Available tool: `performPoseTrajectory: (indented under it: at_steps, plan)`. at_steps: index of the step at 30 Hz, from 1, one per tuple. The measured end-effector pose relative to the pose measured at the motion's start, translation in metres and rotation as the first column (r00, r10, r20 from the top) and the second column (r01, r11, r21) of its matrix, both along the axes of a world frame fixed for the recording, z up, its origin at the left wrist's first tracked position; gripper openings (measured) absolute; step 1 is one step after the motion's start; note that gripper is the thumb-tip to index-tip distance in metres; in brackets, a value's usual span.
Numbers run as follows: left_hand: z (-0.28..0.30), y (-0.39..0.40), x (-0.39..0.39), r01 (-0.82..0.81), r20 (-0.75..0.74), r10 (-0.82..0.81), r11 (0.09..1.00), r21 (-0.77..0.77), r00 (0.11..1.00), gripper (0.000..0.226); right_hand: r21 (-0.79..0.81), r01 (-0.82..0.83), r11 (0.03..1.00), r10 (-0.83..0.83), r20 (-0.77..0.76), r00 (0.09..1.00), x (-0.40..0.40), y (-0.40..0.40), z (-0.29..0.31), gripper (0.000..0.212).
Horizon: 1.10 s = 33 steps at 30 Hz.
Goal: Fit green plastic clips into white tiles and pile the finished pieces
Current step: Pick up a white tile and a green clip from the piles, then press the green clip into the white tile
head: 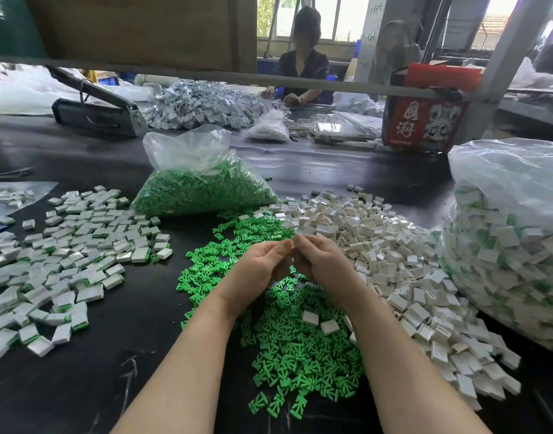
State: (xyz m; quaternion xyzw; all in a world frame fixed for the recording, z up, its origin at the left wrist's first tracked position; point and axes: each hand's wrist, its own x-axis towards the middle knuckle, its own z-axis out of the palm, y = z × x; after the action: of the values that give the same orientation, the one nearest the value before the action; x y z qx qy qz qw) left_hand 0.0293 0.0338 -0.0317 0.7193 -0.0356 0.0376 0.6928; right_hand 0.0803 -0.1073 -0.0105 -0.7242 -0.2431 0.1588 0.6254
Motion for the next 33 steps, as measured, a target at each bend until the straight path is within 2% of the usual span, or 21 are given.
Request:
performPoseTrajectory:
  at_steps: [6, 11, 17, 19, 21, 23, 25, 29, 33]
  plan:
    - [0.004, -0.001, -0.003, -0.018, -0.015, 0.018, 1.000, 0.012, 1.000, 0.034, 0.011, -0.028, 1.000, 0.028, -0.075, 0.997, -0.003, 0.005, -0.001, 0.034]
    - [0.002, 0.003, -0.003, 0.062, -0.026, -0.061, 0.998, 0.026, 0.998, 0.038, -0.013, -0.071, 0.997, 0.070, -0.072, 0.995, -0.002, 0.002, -0.002, 0.038]
    - [-0.001, 0.009, -0.002, 0.117, -0.070, -0.115, 0.992, 0.036, 0.991, 0.035, -0.130, -0.065, 0.989, 0.070, 0.029, 0.997, -0.001, 0.004, -0.007, 0.043]
    - [-0.002, 0.009, -0.002, 0.135, -0.082, -0.132, 0.990, 0.033, 0.988, 0.040, -0.154, -0.024, 0.988, 0.037, 0.082, 0.996, -0.002, 0.006, -0.008, 0.045]
    - [-0.002, 0.007, -0.002, 0.145, -0.094, -0.142, 0.989, 0.027, 0.985, 0.052, -0.205, 0.050, 0.977, -0.013, 0.179, 0.984, -0.004, 0.009, -0.009, 0.052]
    - [-0.002, 0.005, -0.003, 0.126, -0.102, -0.122, 0.991, 0.038, 0.987, 0.049, -0.314, 0.117, 0.942, -0.015, 0.310, 0.951, -0.007, 0.013, -0.008, 0.062]
    - [-0.001, 0.002, -0.003, 0.090, -0.107, -0.080, 0.992, 0.087, 0.991, 0.036, -0.416, 0.158, 0.895, 0.030, 0.410, 0.912, -0.010, 0.015, -0.007, 0.067]
    - [-0.001, 0.001, 0.000, 0.052, -0.116, -0.027, 0.974, 0.222, 0.993, 0.057, -0.471, 0.214, 0.856, 0.041, 0.474, 0.880, -0.010, 0.015, -0.012, 0.072]
    - [-0.001, -0.001, 0.002, 0.044, -0.106, -0.011, 0.949, 0.311, 0.994, 0.049, -0.511, 0.237, 0.826, 0.050, 0.485, 0.873, -0.007, 0.014, -0.014, 0.060]
